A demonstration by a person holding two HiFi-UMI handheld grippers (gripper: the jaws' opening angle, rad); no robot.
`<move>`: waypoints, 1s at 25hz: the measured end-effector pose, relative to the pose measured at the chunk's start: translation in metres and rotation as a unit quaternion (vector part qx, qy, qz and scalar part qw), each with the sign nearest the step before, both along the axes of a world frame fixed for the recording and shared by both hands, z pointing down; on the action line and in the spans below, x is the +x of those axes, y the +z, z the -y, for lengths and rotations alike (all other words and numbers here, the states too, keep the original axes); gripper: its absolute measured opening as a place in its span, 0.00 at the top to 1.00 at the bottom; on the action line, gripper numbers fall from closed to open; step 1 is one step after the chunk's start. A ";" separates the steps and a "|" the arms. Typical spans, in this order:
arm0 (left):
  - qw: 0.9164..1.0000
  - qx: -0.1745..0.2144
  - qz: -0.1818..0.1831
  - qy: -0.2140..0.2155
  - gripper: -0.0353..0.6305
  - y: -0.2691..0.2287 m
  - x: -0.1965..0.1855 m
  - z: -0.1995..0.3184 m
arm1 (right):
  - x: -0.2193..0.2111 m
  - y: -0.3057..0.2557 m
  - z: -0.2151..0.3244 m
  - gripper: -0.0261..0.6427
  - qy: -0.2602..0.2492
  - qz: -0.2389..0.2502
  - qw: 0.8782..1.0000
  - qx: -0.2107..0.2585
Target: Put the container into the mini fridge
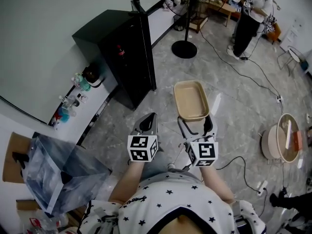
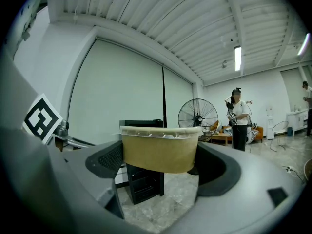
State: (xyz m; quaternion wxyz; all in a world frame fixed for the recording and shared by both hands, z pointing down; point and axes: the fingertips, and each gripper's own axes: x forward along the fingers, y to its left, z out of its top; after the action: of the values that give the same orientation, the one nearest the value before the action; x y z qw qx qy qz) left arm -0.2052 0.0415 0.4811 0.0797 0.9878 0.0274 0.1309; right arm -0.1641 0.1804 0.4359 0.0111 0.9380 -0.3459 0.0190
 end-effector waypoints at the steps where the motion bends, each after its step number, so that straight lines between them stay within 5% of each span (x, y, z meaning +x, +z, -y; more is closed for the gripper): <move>1: 1.000 0.000 0.001 -0.003 0.93 0.001 0.003 0.004 | 0.004 0.001 0.004 0.27 -0.002 0.002 1.000 0.001; 25: 1.000 0.008 0.004 -0.013 0.93 -0.007 0.187 0.125 | 0.197 -0.013 0.126 0.27 -0.018 -0.007 1.000 -0.002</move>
State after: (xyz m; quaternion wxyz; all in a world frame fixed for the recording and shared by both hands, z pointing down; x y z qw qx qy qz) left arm -0.0185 -0.0837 0.4739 0.0741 0.9881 0.0130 0.1339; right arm 0.0327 0.0546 0.4225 0.0154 0.9316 -0.3630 0.0128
